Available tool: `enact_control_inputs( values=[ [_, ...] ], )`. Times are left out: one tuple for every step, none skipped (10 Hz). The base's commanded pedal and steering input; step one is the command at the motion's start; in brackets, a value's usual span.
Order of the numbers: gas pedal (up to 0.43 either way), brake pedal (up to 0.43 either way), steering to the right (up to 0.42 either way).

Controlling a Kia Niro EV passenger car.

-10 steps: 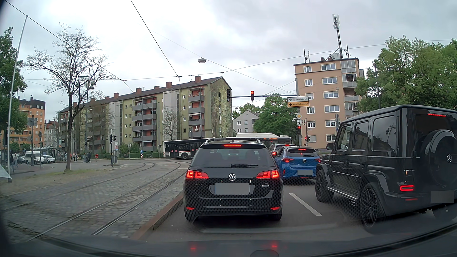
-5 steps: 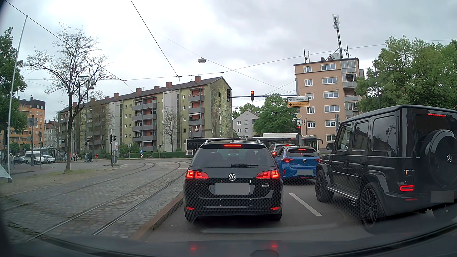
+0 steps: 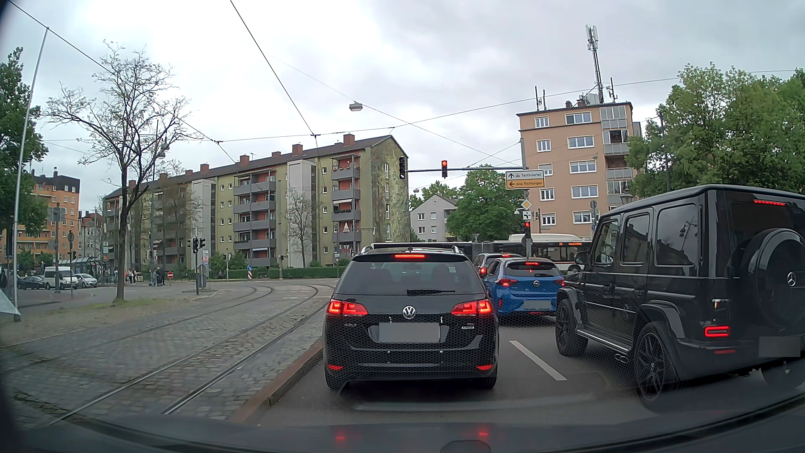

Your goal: Follow the waypoints while adhering to traffic rules and regulations

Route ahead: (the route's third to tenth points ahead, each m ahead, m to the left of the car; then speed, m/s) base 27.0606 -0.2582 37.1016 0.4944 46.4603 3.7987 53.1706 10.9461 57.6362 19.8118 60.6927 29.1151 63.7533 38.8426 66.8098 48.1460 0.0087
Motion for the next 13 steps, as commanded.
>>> enact_control_inputs(
  values=[
    [0.000, 0.238, -0.010],
    [0.000, 0.238, -0.010],
    [0.000, 0.238, -0.010],
    [0.000, 0.238, -0.010],
    [0.000, 0.238, -0.010],
    [0.000, 0.238, -0.010],
    [0.000, 0.238, -0.010],
    [0.000, 0.238, -0.010],
    [0.000, 0.238, -0.010],
    [0.000, 0.238, -0.010],
    [0.000, 0.238, -0.010],
    [0.000, 0.238, -0.010],
    [0.000, 0.238, -0.010]
  ],
)
